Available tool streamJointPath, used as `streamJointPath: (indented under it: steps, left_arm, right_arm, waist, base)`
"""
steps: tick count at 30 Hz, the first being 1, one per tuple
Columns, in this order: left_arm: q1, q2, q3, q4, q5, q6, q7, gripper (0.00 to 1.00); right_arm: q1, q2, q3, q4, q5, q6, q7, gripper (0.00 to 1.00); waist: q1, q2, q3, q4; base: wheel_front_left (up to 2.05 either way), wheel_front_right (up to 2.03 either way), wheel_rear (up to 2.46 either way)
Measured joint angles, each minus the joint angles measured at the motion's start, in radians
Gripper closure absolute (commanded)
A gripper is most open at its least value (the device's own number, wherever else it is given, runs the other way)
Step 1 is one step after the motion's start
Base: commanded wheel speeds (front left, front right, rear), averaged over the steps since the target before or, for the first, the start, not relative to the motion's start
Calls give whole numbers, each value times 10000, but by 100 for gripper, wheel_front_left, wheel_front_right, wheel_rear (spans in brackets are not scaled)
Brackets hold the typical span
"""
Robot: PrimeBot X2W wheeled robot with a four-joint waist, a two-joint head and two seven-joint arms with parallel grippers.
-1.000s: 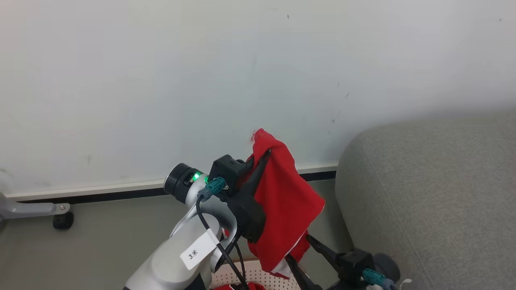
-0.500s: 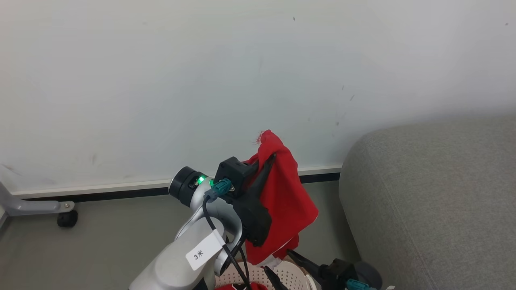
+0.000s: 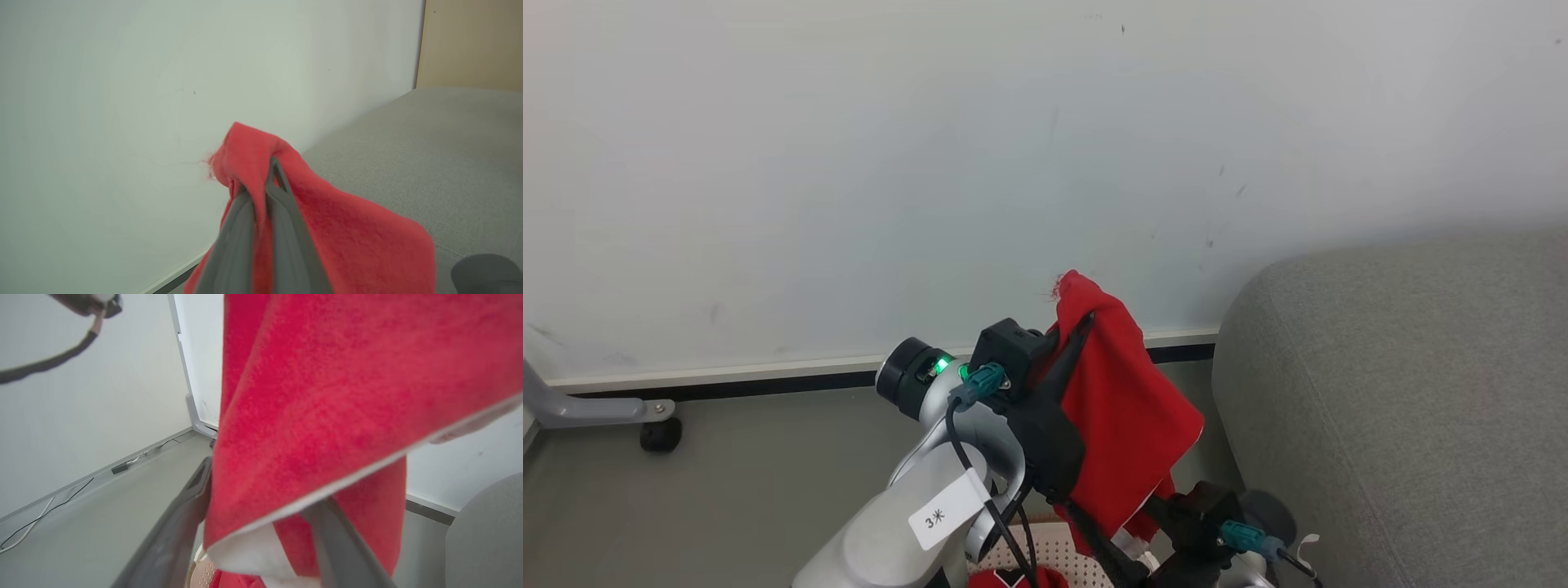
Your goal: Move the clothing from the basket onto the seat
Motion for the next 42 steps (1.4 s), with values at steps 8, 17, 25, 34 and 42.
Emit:
streamJointPath:
  steps: [8,17,25,34,42]
  left_arm:
    - [105,15,100,58,-240,104,77,100]
    - [630,351,802,272,-541,387,-201,0]
    - [1110,439,1101,228,-738,495,-790,0]
    - [2115,428,825,127,-809,422,-999,0]
    - [2652,376,617,-125,-780,351,-1112,0]
  right_arm:
    - [-230,0,-58,48,119,2,2,100]
    - [-438,-516,-575,-437,196,2,2,100]
    - [-422,-1517,-1379,-1162,174,-102,2,100]
    - [641,-2754,-2383,-2314,155,-838,2,100]
    - [1313,-3614,-3164,-3501,-23,-1465,2,100]
  waist:
    - [0,0,104,47]
    - [0,0,237,-255]
    - [0,1,369,-643]
    - [0,0,473,-1215]
    - [0,0,547,-1994]
  base:
    - [0,0,0]
    - [0,0,0]
    - [0,0,0]
    - [0,0,0]
    - [0,0,0]
